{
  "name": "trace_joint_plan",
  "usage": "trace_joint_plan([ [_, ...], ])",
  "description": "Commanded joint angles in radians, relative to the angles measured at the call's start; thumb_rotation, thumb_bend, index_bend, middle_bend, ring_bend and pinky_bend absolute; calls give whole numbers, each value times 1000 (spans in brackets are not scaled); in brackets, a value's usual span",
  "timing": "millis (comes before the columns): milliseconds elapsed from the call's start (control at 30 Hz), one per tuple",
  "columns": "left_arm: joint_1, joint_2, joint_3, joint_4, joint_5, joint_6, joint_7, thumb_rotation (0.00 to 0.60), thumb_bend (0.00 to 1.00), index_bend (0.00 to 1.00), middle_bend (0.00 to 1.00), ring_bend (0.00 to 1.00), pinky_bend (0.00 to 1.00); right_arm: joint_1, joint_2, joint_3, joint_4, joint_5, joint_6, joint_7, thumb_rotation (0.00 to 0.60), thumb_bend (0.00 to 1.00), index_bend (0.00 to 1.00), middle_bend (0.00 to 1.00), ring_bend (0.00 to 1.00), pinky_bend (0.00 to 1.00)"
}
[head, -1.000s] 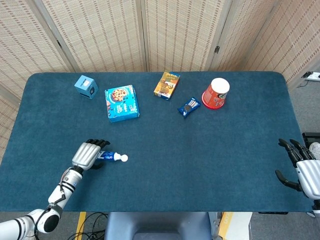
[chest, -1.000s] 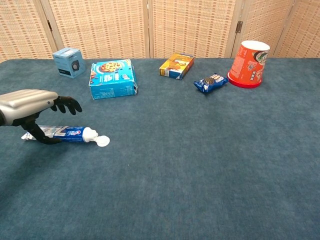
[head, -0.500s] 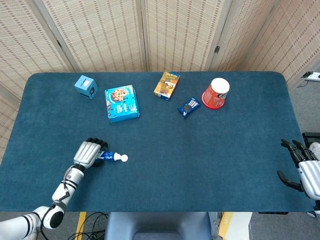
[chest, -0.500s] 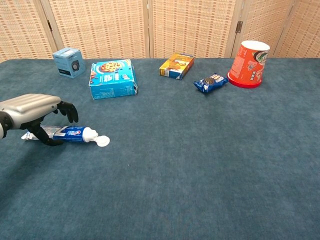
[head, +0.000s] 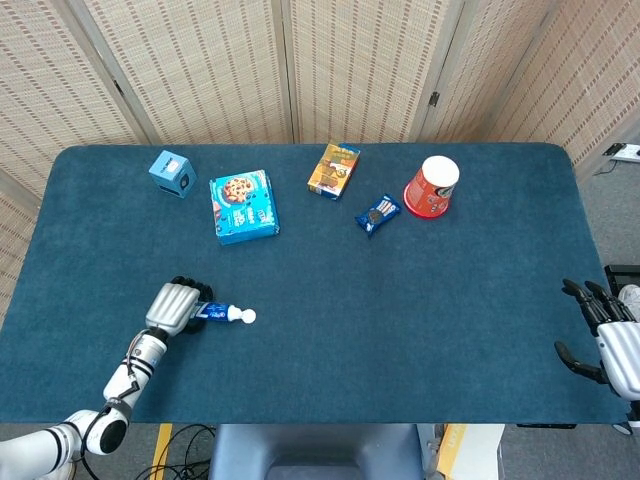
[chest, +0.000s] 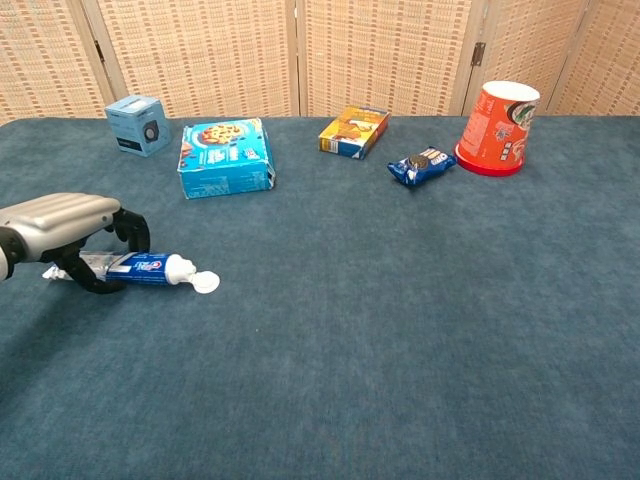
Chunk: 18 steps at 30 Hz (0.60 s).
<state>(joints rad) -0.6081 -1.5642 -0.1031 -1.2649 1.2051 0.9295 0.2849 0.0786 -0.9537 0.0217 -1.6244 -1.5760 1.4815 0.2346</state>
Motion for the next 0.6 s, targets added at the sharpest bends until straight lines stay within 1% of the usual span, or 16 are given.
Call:
trace_joint_plan([
  [33,1,4,1,-1,-1,-3,-7,600,331,427,435,327,267,0,0,0,-2,0,-1,-2,600,373,66,211,79,156],
  [300,0,14,1,-3,-7,-15,-34,600,412,471,474,351,271,0,-1,0,-8,-1,-1,-10,600,372,66,211,79,156],
  [433,2,8,-6,12,1,-6,-68,600,416,552,553,411,281,-2,1,0,-12,-2,1,-14,600,372,66,210,79,156],
  [500,3,6,-12,23,13,4,-96,600,416,597,594,448,305,-4,3,0,-16,-4,6,-15,600,372,66,211,79,156],
  [600,0,12,-17,31,39,21,-126,600,416,651,646,499,370,-4,4,-1,-21,-13,10,-18,600,372,66,211,79,156],
])
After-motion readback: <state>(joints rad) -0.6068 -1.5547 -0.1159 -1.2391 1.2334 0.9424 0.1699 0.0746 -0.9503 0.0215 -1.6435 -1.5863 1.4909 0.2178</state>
